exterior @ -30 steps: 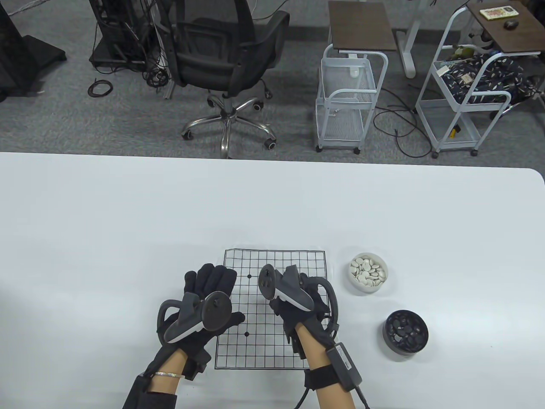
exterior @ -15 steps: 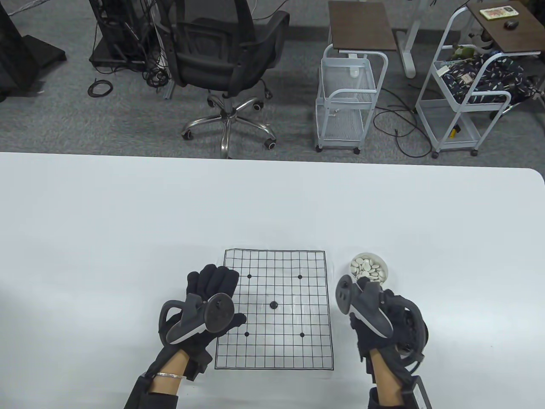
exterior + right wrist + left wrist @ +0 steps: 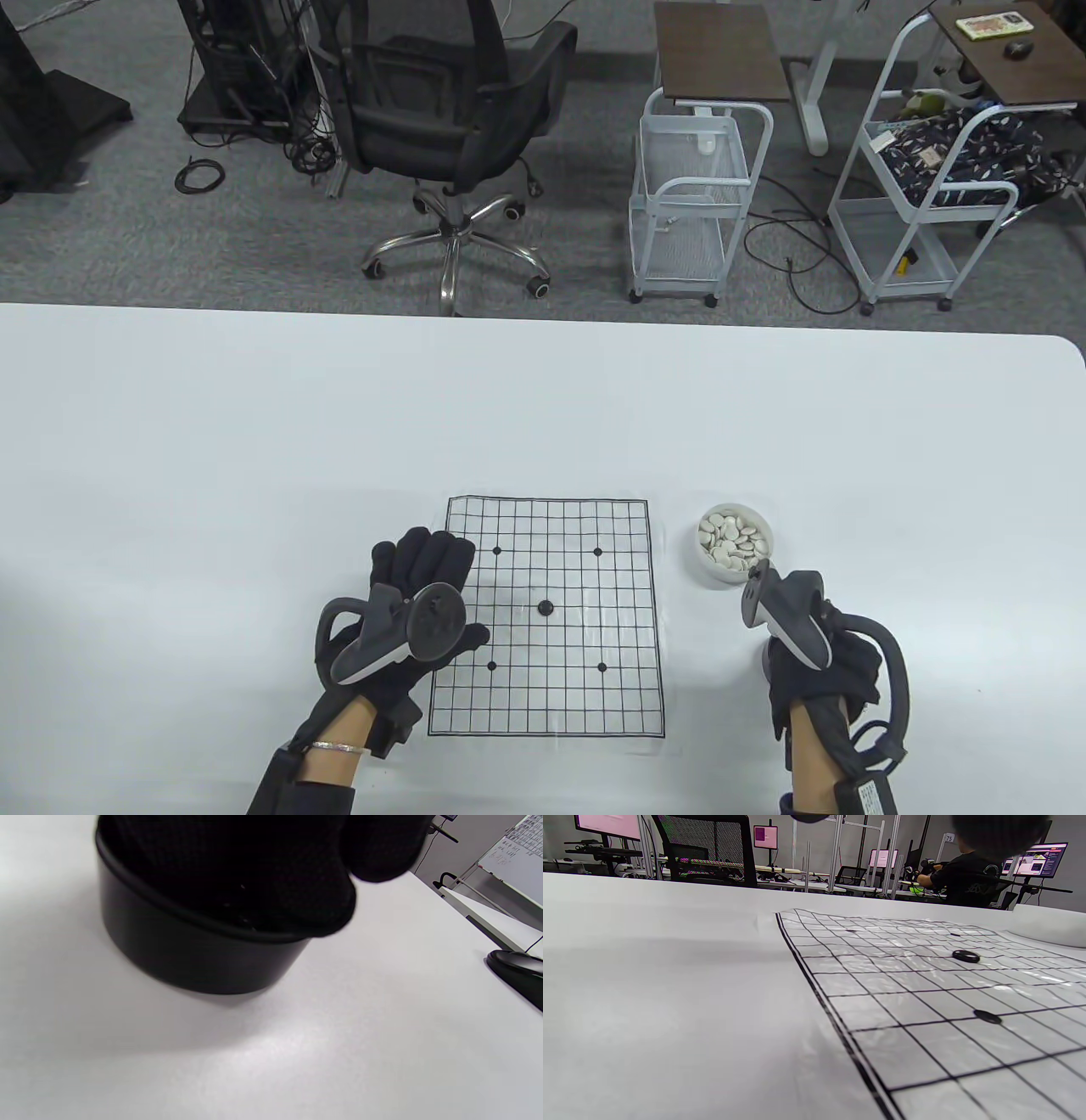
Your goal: Place Go stones in plus sign pattern
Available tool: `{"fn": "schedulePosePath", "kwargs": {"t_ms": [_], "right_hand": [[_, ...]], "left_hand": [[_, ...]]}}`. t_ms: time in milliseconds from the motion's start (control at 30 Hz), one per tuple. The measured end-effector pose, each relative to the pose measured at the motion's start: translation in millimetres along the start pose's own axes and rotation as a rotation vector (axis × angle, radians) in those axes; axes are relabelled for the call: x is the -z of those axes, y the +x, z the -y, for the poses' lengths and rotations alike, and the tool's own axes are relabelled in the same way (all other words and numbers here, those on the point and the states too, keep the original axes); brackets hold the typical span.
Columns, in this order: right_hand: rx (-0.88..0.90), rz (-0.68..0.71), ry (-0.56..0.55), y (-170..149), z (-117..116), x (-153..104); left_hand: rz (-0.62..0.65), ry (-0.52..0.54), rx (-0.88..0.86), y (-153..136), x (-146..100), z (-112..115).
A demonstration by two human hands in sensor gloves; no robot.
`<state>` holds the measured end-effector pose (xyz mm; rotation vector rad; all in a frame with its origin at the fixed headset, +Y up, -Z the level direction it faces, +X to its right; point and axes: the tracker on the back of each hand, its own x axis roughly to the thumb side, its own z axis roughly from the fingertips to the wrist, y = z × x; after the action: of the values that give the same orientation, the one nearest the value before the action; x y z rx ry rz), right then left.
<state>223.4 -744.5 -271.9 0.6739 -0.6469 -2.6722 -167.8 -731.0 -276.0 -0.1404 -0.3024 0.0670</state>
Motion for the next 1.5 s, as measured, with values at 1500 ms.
{"fn": "schedulePosePath", "kwargs": {"t_ms": [1500], "right_hand": [[0.303, 0.526, -0.384, 100, 67, -59]], "left_hand": [[-0.009, 0.01, -0.016, -4, 1, -1]]}}
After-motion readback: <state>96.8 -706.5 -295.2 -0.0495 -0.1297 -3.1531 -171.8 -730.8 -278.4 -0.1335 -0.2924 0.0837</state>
